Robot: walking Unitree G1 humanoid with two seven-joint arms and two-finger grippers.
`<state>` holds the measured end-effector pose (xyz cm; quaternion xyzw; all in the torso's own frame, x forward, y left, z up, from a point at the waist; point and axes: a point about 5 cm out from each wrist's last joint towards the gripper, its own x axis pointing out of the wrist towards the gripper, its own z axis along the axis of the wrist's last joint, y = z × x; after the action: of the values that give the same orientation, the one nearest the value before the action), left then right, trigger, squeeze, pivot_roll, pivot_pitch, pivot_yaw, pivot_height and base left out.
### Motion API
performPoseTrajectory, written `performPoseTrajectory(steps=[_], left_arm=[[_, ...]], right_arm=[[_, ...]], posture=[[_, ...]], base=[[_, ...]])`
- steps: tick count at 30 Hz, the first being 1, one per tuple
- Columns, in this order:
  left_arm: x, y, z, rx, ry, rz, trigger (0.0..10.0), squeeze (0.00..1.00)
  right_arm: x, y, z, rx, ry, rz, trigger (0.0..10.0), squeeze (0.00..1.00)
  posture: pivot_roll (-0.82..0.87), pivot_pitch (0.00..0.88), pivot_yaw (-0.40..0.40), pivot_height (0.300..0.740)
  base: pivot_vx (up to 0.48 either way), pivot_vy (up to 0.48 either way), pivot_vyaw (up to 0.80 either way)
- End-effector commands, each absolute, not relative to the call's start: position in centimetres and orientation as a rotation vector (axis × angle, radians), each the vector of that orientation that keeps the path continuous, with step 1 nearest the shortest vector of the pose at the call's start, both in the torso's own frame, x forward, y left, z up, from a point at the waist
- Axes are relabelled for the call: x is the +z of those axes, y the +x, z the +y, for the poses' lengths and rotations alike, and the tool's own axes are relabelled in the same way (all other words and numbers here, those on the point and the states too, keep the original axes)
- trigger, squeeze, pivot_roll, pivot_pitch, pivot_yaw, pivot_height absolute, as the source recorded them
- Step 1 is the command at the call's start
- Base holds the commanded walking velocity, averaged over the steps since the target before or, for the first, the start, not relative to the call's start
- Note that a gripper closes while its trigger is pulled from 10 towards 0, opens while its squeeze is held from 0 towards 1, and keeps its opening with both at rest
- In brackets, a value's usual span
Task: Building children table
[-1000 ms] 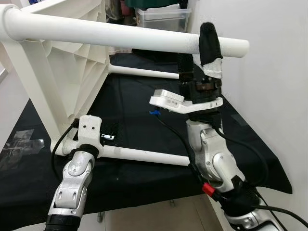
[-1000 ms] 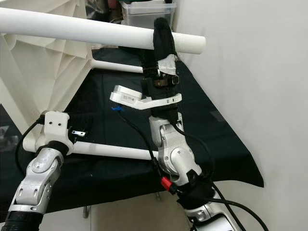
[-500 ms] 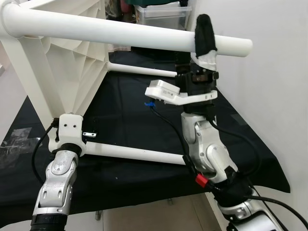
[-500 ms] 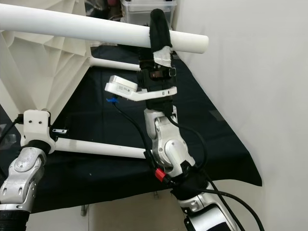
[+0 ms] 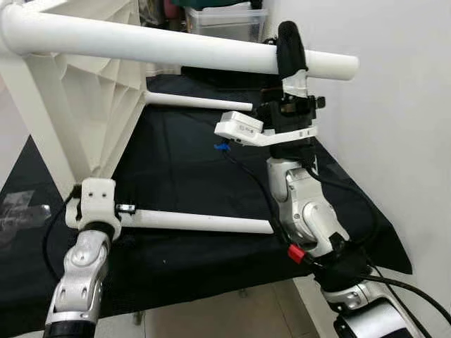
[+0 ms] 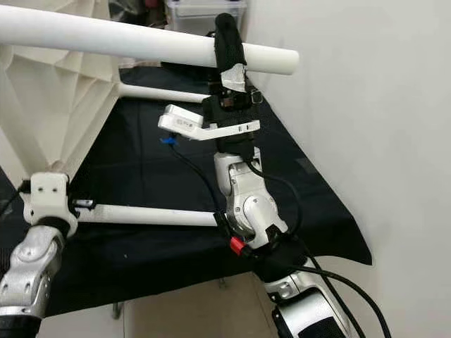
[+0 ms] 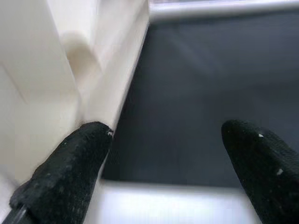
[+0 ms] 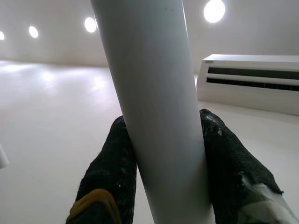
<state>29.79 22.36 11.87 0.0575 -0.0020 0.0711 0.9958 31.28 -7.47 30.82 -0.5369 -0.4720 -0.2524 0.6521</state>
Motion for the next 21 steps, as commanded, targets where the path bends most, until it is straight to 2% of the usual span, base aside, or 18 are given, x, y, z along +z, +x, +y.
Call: performPoseTrajectory(steps=[1,4,6,11,14,15,17,20,21], left_arm=[[9.6,29.1,24.0,0.237,0.065,0.09,10.0,0.0],[9.0,29.1,25.2,0.298,0.038,0.118,10.0,0.0],[9.4,29.2,27.1,0.362,0.11,0.117,10.0,0.0],[11.4,30.0,29.3,0.403,0.138,0.071,10.0,0.0],[14.2,30.8,31.5,0.443,0.217,0.004,10.0,0.0],[14.2,30.8,31.5,0.443,0.217,0.004,10.0,0.0],[17.5,31.5,33.0,0.44,0.304,-0.081,10.0,0.0],[19.1,31.8,33.5,0.432,0.338,-0.119,10.0,0.0],[23.1,32.2,34.8,0.424,0.446,-0.196,10.0,0.0]], right_arm=[[31.1,31.7,-8.2,-0.587,-1.157,-1.039,0.0,0.0],[31.5,32.0,-8.4,-0.591,-1.155,-1.043,0.0,0.0],[32.1,32.3,-8.7,-0.6,-1.145,-1.052,0.0,0.0],[33.3,32.8,-9.2,-0.629,-1.123,-1.068,0.0,0.0],[34.9,33.1,-10.1,-0.667,-1.1,-1.082,0.0,0.0],[34.9,33.1,-10.1,-0.667,-1.1,-1.082,0.0,0.0],[36.3,33.6,-11.3,-0.693,-1.064,-1.069,0.0,0.0],[36.9,33.9,-11.9,-0.709,-1.047,-1.055,0.0,0.0],[38.0,34.6,-13.4,-0.746,-1.026,-1.037,0.0,0.0]], posture=[[0.06,0.102,-0.048,0.74],[0.05,0.09,-0.048,0.74],[0.05,0.088,-0.047,0.74],[0.06,0.094,-0.047,0.74],[0.06,0.092,-0.044,0.74],[0.06,0.092,-0.044,0.74],[0.08,0.09,-0.046,0.74],[0.08,0.09,-0.046,0.74],[0.09,0.089,-0.04,0.74]], base=[[0.0,0.0,0.0],[0.0,0.0,0.0],[0.0,0.0,0.0],[0.0,0.0,0.0],[0.0,0.0,0.0],[0.0,0.0,0.0],[0.0,0.0,0.0],[0.0,0.0,0.0],[0.0,0.0,0.0]])
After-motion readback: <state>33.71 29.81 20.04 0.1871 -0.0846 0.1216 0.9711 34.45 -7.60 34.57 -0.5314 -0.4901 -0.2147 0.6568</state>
